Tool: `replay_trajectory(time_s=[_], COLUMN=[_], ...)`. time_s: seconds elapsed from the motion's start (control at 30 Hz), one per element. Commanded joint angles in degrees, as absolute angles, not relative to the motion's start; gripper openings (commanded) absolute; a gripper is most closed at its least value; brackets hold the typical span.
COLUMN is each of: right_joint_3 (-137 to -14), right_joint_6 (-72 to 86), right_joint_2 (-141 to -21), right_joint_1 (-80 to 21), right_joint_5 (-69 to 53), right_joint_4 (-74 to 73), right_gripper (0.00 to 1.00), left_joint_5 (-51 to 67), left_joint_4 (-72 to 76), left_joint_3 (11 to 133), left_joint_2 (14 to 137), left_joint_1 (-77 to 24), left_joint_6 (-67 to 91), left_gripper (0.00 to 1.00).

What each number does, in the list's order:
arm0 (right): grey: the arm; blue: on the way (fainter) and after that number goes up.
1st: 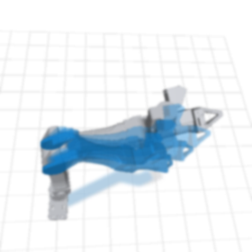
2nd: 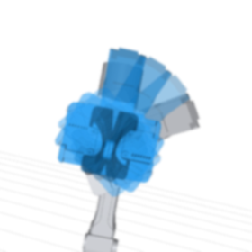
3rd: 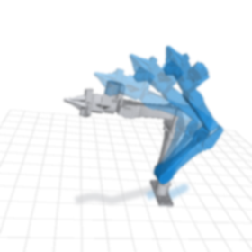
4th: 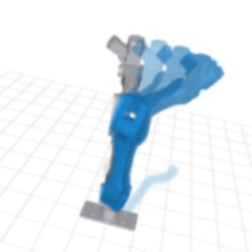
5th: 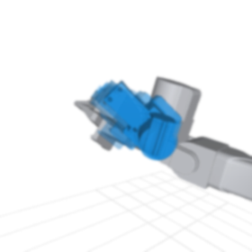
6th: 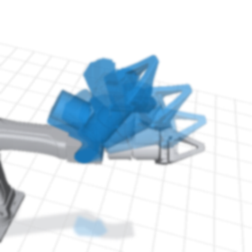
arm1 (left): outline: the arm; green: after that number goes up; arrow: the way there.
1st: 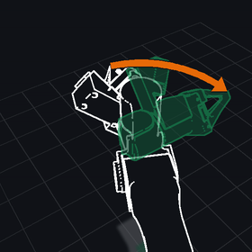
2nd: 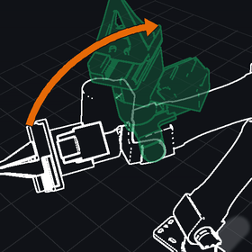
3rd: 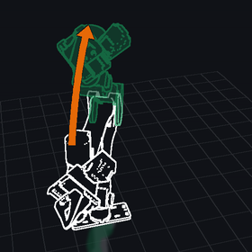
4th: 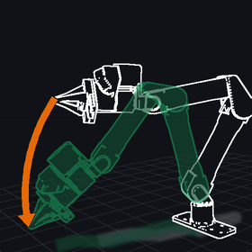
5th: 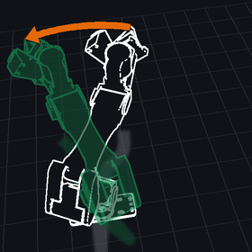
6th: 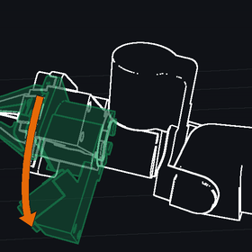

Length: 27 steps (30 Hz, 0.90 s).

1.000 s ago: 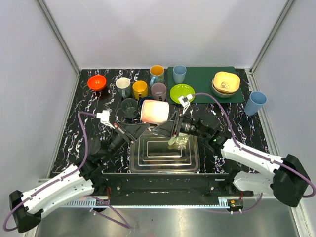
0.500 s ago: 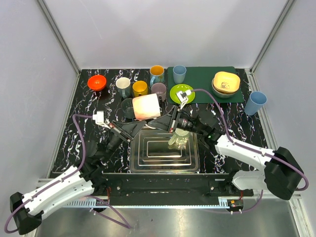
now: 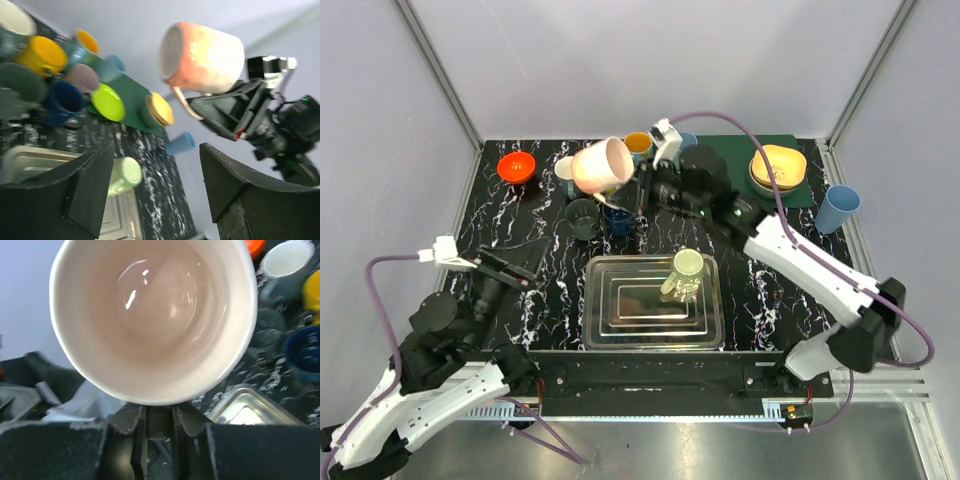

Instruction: Turn the mug right side up

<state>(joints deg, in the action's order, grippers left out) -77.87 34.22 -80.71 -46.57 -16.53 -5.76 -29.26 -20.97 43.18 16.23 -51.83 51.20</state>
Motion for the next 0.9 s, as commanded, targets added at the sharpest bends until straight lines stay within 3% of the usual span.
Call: replay_trajectory(time_s=[0.0, 0.2, 0.47, 0.87], right_joint_3=[-95.95, -121.17, -148.93, -153.19], right_joint_6=[18.75, 12.23, 8.01, 7.21], right_joint_2=[-91.20, -115.61, -135.69, -147.30], right_joint_1=[-49.38, -56.06, -60.99, -61.79], right_joint_5=[-4.32, 4.91, 9.49, 8.70], right_joint_4=[-25.38, -39.01, -50.00, -49.92], right_gripper=[0.00, 0.00, 0.00, 0.00], left_joint_5=[-48.14, -52.64, -55.28, -56.25], left_joint_4=[-43.23, -51.41, -54.49, -56.25], left_joint_3=[47.02, 50.27, 51.77, 50.45], left_joint_2=[13.63, 12.66, 7.39, 5.27], left_joint_1=[-51.86, -51.86, -51.86, -51.86], left_joint_6=[53.08, 57.13, 57.13, 56.60], left_gripper=[0.73, 0.77, 0.77, 0.77])
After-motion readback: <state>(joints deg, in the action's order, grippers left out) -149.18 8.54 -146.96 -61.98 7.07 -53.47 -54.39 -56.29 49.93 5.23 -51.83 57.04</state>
